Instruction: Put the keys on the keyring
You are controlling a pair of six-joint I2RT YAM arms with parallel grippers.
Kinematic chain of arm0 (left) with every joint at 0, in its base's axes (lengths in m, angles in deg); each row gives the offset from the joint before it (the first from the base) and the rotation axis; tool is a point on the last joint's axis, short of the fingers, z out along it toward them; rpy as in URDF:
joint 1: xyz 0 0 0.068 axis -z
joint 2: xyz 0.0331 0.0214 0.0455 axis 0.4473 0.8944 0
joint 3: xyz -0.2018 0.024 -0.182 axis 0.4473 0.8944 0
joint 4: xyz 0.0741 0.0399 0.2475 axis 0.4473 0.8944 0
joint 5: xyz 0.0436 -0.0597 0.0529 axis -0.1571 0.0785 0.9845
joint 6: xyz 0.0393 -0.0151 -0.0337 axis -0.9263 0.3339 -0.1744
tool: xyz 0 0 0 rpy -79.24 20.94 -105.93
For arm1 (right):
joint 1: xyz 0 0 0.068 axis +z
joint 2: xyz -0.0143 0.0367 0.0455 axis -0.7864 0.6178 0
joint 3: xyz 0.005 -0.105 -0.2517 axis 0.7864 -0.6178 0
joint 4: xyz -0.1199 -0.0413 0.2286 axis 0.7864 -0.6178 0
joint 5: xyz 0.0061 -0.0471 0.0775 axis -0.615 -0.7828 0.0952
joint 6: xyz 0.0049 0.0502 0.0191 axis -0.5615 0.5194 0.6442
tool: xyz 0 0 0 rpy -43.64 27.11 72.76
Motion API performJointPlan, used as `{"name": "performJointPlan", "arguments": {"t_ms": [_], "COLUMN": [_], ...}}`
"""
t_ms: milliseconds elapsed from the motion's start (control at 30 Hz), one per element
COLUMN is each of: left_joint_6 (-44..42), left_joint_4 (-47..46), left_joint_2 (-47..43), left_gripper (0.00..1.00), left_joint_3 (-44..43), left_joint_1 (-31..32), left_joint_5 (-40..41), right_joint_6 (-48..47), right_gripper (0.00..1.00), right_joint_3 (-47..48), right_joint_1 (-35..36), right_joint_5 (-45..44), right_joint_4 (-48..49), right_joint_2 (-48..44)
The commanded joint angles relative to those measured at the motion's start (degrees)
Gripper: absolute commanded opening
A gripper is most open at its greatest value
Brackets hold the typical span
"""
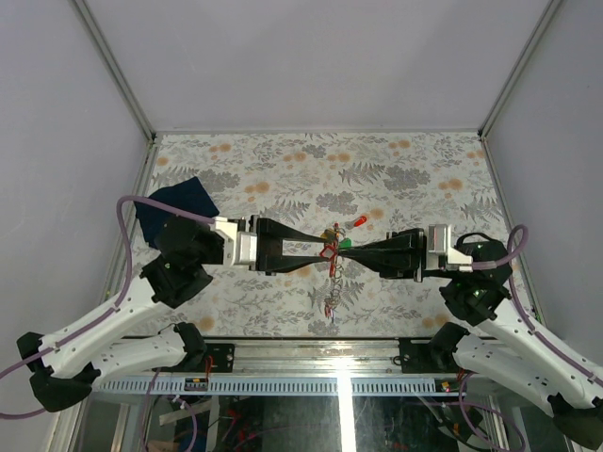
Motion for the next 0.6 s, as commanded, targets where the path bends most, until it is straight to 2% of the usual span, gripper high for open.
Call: {"name": "performJointPlan", "arguments": {"t_ms": [0, 567], "left_joint_6": [1.25, 1.4], "left_joint_4": [-4.35, -5.11], "left_joint_2": [0.55, 2.01], "left_gripper": [0.3, 0.24], "left_joint_3": [0.0, 0.06], "left_joint_1": [0.35, 0.4], "left_joint_5": [-1.38, -2.39], "right_joint_6": [-3.53, -3.68], "right_gripper": [0.0, 0.0], "right_joint_3": [3.85, 5.0], "right_joint_1": [-0.32, -0.29], "right_joint_5": [1.27, 1.66], "right_joint_4": [0.12, -0.53], "right_joint_2": [-0.18, 0.84]}}
